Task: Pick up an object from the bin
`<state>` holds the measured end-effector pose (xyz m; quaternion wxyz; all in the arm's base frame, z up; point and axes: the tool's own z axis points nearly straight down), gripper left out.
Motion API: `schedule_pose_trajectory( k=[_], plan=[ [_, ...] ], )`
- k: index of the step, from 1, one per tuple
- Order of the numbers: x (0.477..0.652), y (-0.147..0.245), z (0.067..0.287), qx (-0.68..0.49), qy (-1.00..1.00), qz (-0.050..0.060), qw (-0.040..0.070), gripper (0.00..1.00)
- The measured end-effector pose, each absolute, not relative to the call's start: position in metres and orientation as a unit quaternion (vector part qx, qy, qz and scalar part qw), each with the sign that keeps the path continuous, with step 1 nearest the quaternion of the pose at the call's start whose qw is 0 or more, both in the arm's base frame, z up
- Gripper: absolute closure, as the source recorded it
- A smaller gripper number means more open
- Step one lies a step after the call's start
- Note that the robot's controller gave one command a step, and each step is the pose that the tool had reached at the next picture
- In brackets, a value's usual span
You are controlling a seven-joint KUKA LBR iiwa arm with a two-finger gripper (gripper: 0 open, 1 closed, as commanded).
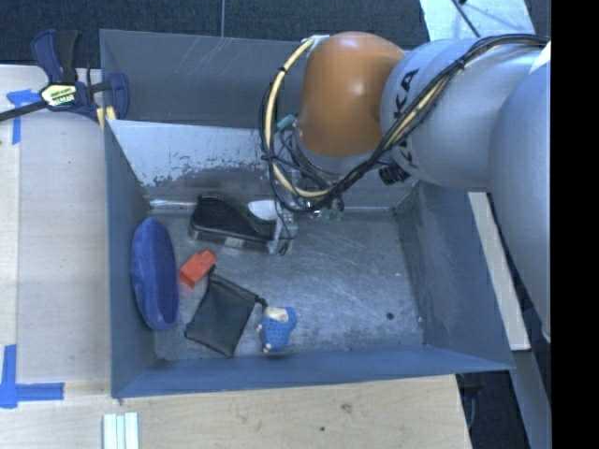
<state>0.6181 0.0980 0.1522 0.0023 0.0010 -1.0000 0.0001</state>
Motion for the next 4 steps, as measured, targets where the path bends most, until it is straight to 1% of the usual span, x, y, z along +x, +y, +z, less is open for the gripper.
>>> schedule_pose_trajectory(
  k=[1,2,3,4],
  plan=[
    [0.623,0.119,0.077,-0.128,-0.992,0.0,0.0,0.0],
    [0.621,0.118,0.079,-0.129,-0.992,0.002,0.008,1.0],
    [0.614,0.121,0.108,-0.126,-0.992,0.001,0.001,1.0],
    [0.608,0.119,0.228,-0.137,-0.991,0.0,0.0,1.0]
  ],
)
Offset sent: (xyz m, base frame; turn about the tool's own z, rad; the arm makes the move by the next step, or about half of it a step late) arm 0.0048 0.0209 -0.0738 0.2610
